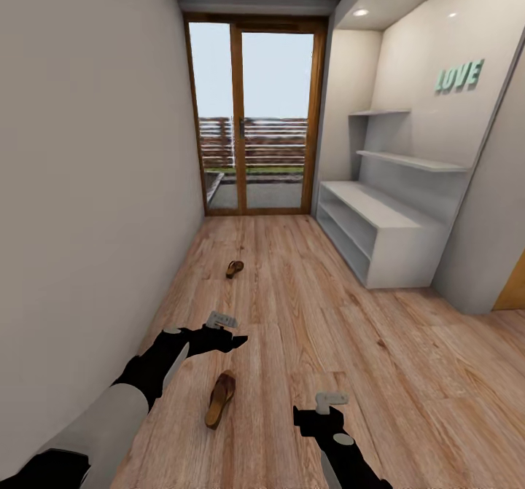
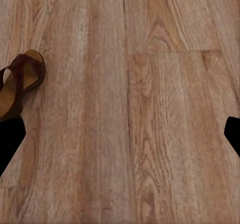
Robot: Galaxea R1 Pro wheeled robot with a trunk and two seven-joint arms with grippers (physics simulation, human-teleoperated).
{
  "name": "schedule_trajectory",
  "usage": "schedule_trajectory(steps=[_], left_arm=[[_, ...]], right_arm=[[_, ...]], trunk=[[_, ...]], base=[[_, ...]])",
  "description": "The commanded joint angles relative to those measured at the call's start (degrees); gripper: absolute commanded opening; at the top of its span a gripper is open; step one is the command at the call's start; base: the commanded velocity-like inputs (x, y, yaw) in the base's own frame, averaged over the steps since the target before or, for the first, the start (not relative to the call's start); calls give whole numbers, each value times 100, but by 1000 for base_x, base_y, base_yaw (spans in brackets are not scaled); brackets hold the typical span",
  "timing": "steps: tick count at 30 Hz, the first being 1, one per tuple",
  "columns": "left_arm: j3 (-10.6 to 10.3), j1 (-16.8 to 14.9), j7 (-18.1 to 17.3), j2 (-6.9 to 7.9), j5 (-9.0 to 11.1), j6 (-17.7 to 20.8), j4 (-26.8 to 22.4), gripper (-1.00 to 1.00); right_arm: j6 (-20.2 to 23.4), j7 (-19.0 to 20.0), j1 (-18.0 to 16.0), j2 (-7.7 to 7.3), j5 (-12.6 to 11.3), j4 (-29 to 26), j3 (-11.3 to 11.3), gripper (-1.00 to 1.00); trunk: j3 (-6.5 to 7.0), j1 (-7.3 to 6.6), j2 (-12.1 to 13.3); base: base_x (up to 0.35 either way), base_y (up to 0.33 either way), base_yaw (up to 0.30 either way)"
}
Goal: Pick up the two gym shoes and the two sandals from the corridor floor and place them onto the hallstand (shoe rack) in the corridor, making sure they are on the rack and not on the floor. Arrange them so the two gym shoes are next to each other and the two sandals are next to each other.
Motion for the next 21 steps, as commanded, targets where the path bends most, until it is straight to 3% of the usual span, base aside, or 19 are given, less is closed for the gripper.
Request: schedule_trajectory(steps=[1,21], left_arm=[[5,-2,-18,-3,-18,35,-10,100],[3,-2,-11,-7,-15,28,-10,100]], right_arm=[[42,-31,-1,0,28,-9,14,100],[42,-30,-1,0,28,-5,16,100]], trunk=[[-34,22,-44],[-575,461,-847]], base=[[0,0,0],[0,0,0]])
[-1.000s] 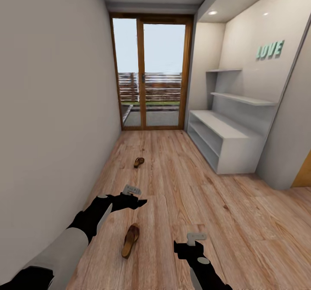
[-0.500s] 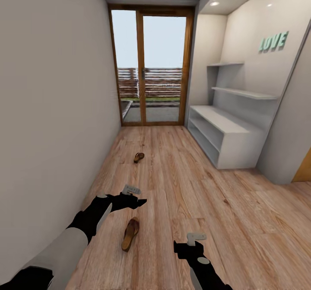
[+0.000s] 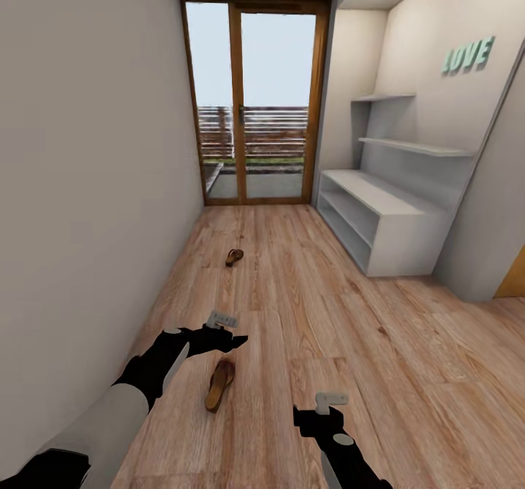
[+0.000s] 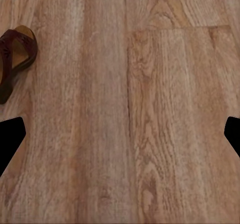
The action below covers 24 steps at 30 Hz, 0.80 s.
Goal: Pick up the two gym shoes and the two sandals from the corridor floor and place them onto the hallstand (shoe rack) in the corridor, making sure they are on the rack and not on the floor. Arrange them so the two gym shoes are next to each other and the two sandals are next to each other.
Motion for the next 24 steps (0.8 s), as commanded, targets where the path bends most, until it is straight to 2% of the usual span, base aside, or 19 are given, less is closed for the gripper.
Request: schedule_trajectory(steps=[1,22,24], left_arm=[[6,-2,-19,-1,-16,34,-10,100],[6,-2,-19,-1,-23,32,-1,100],[6,-2,-19,-1,-24,32,-3,100]], right_arm=[[42,-32,-1,0,28,-11,13,100],[42,-32,-1,0,28,-11,13,100],[42,-32,-1,0,28,-11,13,100]], trunk=[[-34,21,-44],[-601,483,-887],[-620,483,-887]], base=[[0,0,0],[0,0,0],[0,0,0]])
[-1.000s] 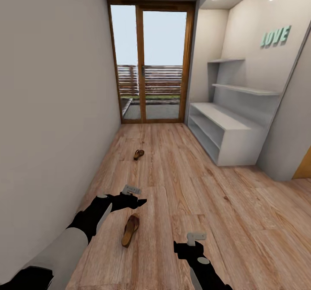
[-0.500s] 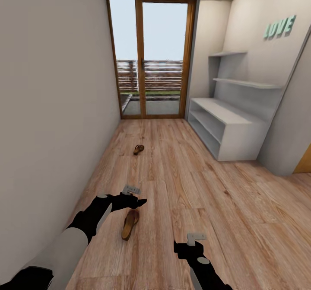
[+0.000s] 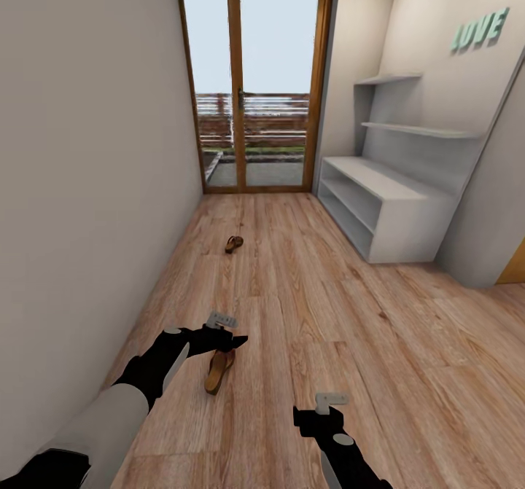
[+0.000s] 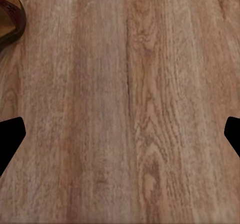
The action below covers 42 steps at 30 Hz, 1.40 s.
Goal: Pick up the two gym shoes and the two sandals from the corridor floor and place them onto the hallstand (shoe rack) in the corridor, making sure they are on the rack and not on the floor. Arrange them so the two gym shoes are next to each other and the two sandals are next to each other.
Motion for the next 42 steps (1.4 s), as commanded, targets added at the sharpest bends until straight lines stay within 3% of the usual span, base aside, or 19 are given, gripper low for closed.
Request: schedule_trajectory(steps=[1,19,42], left_arm=[[6,-2,-20,-1,-18,34,-11,100],[1,20,-43,1,-11,24,-17,100],[6,25,-38,-13,-11,26,-8,100]], right_arm=[[42,-32,-1,0,28,-11,13,100],[42,-32,-1,0,28,-16,13,100],[42,-32,-1,0,28,-12,13,100]], trunk=[[-15,-1,-2],[-149,-1,-2],[-154,-1,-2]], base=[[0,0,0],[70,77,0],[293,169,0]])
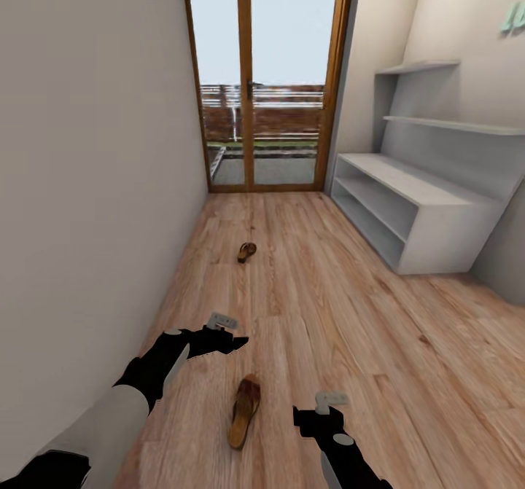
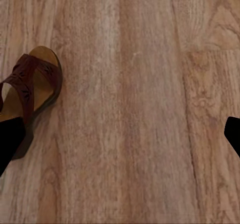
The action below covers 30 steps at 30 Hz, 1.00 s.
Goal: Pick up the two gym shoes and the two sandals from the corridor floor and place them onto the hallstand (shoe rack) in the corridor, making sure they are on the rack and not on the floor. Arrange them so the two gym shoes are next to each other and the two sandals are next to each other.
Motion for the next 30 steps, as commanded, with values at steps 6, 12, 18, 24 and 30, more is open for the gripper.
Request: schedule_trajectory(steps=[6,12,18,24,30], left_arm=[[3,-1,-18,-5,-18,32,-10,100],[2,-1,-18,-3,-18,32,-7,100],[3,-1,-18,-1,-18,32,-9,100],[4,-1,-14,-1,-18,32,-9,100],[4,-1,-15,-4,-18,32,-3,100]], right_arm=[[44,-32,-1,0,27,-10,12,100],[45,-25,-1,0,27,-9,12,100],[49,-24,-1,0,27,-4,14,100],[45,-17,-1,0,27,-3,16,100],[50,-29,-1,0,27,-18,23,100]], trunk=[[-6,2,-2],[-6,2,-2],[-6,2,-2],[-6,2,-2],[-6,2,-2]], base=[[321,152,0],[319,115,0],[231,88,0],[114,66,0],[24,14,0]])
